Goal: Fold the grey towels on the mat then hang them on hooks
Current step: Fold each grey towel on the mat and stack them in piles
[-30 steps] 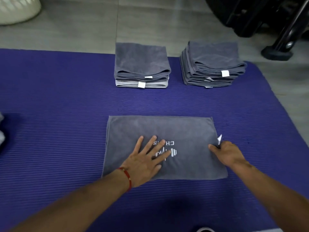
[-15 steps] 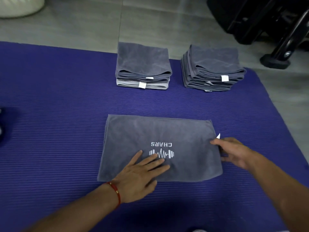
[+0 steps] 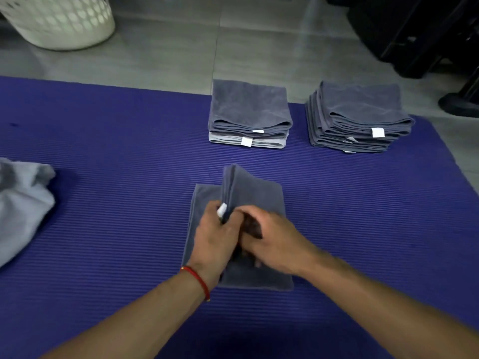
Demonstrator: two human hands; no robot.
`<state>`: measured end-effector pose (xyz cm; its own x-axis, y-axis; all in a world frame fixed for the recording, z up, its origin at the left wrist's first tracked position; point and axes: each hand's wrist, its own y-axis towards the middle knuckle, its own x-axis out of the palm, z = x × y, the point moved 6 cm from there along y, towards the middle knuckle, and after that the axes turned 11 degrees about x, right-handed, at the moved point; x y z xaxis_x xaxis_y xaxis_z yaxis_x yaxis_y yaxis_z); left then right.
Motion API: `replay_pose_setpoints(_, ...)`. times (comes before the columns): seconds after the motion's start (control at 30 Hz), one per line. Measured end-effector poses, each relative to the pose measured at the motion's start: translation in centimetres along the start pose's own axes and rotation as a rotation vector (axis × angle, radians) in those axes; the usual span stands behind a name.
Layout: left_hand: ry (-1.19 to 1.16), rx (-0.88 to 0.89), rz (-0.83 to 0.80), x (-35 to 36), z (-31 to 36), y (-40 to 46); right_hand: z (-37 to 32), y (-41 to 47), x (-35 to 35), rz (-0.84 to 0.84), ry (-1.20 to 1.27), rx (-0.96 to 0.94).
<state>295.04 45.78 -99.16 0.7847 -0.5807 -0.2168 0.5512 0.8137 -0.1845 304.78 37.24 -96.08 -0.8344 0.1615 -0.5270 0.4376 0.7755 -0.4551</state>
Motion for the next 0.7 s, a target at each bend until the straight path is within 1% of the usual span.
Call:
replay_pose_setpoints(0.03, 0.098, 0.040, 0.021, -1.2, -0.4, 0.7, -0.2, 0.1, 0.8, 0.005, -0.037, -0.041)
replay_pose_setpoints(0.07, 0.195, 0.064, 0.020, -2.3, -1.0, 1.4, 0.1, 0.2, 1.3, 0.053, -0.101, -0.096)
replay_pose_setpoints(0.13, 0.372, 0.038, -0.009, -4.2, -3.0, 2.8, 1.8, 0.4, 2.0, 0.132, -0.346, -0.199)
replay_pose_setpoints(0.2, 0.511, -0.004, -0.087, -5.3, -5.1, 3.6, 4.8, 0.6, 3.3, 0.130, -0.665, -0.254)
replay_pose_setpoints(0.23, 0.560, 0.007, -0.126, -5.5, -6.0, 3.7, 6.5, 0.6, 3.9, 0.117, -0.794, -0.269)
replay_pose_setpoints(0.3, 0.623, 0.088, -0.141, -5.6, -6.8, 3.7, 8.7, 0.5, 4.2, 0.106, -0.932, -0.276)
replay_pose_setpoints(0.33, 0.638, 0.132, -0.120, -5.6, -6.8, 3.6, 9.3, 0.5, 4.4, 0.092, -0.948, -0.272)
replay_pose_setpoints(0.4, 0.667, 0.185, -0.072, -5.6, -7.0, 3.7, 9.8, 0.7, 4.6, 0.028, -0.898, -0.256)
replay_pose_setpoints(0.47, 0.697, 0.186, -0.056, -5.5, -7.3, 3.7, 9.9, 0.8, 4.3, -0.030, -0.835, -0.213)
replay_pose_setpoints(0.53, 0.726, 0.170, -0.073, -5.4, -7.5, 3.7, 9.6, 0.8, 4.2, -0.046, -0.785, -0.200)
replay_pose_setpoints(0.57, 0.743, 0.156, -0.080, -5.4, -7.4, 3.7, 9.6, 0.8, 4.1, -0.013, -0.738, -0.189)
replay_pose_setpoints(0.63, 0.832, 0.187, -0.074, -5.3, -6.7, 4.0, 9.7, 0.6, 3.3, 0.173, -0.667, -0.116)
replay_pose_setpoints(0.67, 0.942, 0.274, -0.075, -4.9, -6.0, 4.3, 10.1, 0.6, 2.7, 0.254, -0.620, -0.025)
replay_pose_setpoints(0.7, 1.067, 0.414, -0.094, -4.1, -5.1, 4.8, 10.3, 0.5, 2.3, 0.294, -0.588, 0.056)
